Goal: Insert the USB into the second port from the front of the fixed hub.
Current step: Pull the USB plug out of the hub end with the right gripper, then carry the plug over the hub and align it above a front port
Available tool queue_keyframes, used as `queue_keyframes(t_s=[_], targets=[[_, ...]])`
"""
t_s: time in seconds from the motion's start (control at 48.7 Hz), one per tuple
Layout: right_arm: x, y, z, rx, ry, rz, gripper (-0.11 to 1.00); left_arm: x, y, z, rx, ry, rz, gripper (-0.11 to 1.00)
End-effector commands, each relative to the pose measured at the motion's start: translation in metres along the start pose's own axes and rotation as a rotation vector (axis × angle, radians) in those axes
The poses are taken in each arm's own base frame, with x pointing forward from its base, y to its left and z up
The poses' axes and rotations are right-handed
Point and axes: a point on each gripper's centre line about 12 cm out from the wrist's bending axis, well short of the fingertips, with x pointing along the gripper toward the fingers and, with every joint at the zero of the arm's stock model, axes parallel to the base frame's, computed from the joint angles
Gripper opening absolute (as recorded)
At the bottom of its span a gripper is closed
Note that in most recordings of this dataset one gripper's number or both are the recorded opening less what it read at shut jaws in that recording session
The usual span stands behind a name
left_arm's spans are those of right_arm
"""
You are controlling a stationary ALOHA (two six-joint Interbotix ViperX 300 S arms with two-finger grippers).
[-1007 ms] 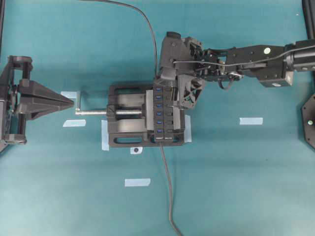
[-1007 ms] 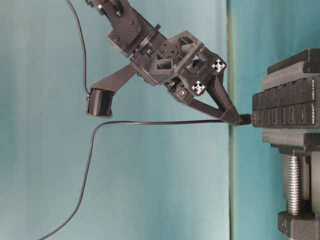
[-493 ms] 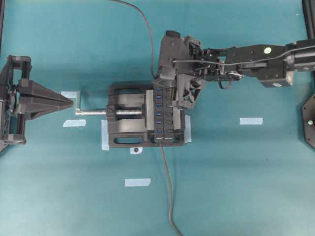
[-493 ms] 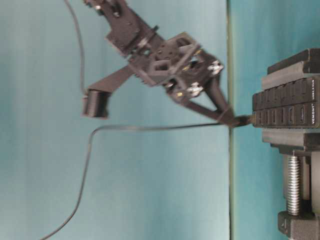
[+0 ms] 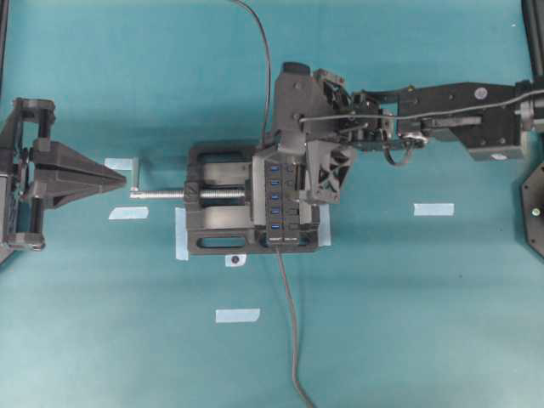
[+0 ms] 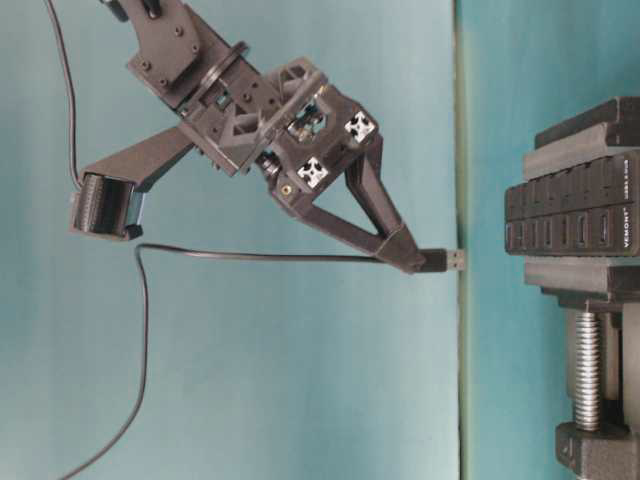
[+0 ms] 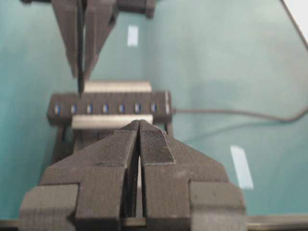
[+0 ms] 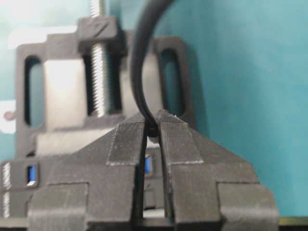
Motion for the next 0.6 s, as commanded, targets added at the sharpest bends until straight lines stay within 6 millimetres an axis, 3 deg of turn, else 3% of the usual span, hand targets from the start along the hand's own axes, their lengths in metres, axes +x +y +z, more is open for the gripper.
queue_keyframes(t_s=[0.0, 0.575], targets=[[-0.013, 0.0, 0.018, 0.003, -0.052, -0.001, 0.04, 0.0, 0.0, 0.009, 0.0, -0.006, -0.001, 0.0], [-0.012, 0.03, 0.011, 0.022, -0.033, 0.067, 0.03, 0.0, 0.0, 0.006, -0.001, 0.008, -0.001, 0.0]])
